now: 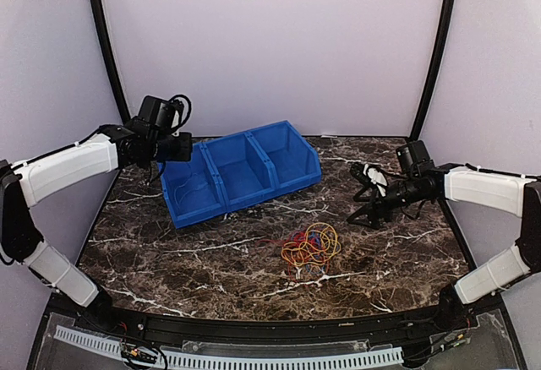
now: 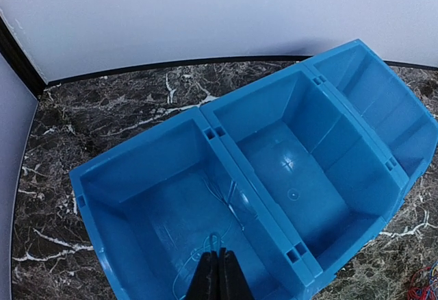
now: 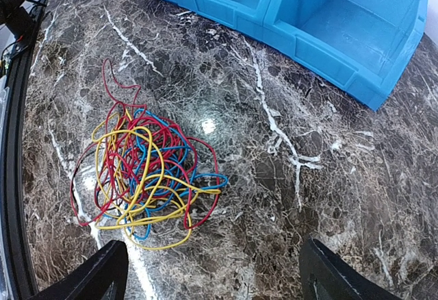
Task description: Untangle the cables
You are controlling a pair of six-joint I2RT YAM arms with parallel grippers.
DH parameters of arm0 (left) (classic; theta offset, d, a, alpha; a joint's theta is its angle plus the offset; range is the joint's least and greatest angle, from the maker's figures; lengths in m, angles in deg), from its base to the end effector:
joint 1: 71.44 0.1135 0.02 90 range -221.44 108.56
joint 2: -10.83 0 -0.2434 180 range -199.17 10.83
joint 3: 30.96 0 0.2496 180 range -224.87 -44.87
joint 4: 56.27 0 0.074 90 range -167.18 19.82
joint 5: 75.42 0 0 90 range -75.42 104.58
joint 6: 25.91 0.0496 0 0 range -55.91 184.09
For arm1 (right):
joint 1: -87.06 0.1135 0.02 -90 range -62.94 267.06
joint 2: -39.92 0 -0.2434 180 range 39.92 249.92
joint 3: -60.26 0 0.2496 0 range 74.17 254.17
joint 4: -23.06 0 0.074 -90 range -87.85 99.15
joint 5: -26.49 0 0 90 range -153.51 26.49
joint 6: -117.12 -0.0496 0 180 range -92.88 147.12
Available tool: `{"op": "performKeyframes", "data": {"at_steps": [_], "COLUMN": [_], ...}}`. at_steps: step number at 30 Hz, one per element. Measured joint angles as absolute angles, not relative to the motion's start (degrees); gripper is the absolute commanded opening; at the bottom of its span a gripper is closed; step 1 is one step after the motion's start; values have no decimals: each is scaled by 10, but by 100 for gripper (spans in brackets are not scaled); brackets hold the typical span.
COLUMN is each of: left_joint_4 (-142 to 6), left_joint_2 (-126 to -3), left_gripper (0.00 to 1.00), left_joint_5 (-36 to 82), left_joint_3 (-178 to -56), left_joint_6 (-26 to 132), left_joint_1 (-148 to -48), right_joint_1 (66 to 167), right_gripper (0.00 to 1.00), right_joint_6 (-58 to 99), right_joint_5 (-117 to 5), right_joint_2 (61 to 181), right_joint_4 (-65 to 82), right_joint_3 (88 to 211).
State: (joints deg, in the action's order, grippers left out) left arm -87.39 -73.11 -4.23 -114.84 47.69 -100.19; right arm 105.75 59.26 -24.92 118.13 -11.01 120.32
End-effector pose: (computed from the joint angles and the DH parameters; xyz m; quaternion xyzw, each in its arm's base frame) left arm 0.3123 -0.1531 0.2927 0.0127 0.8631 -0.0545 0.5020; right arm 0.2520 0.1179 0.1849 -0.4799 0.7607 0.2747 0.3401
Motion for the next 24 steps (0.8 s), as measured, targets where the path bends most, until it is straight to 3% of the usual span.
{"op": "performKeyframes", "data": {"at_steps": [16, 18, 24], "left_joint_4": [-843, -840, -847], "left_joint_2": [-836, -844, -866], "left_gripper": [1, 6, 42], "left_joint_5": [7, 14, 32], "left_joint_3": [-1138, -1138, -1153], "left_joint_6": [450, 450, 453], "left_joint_1": [-954, -951, -951], "right_joint_1": [1058, 1058, 1058], "right_gripper": [87, 87, 87], "right_joint_6": [599, 599, 599], "right_joint_5": [-249, -248, -248], "right_joint_2": [1182, 1182, 1182], "right_joint_4": [-117, -117, -119], "right_joint_3": [1203, 1203, 1204]}}
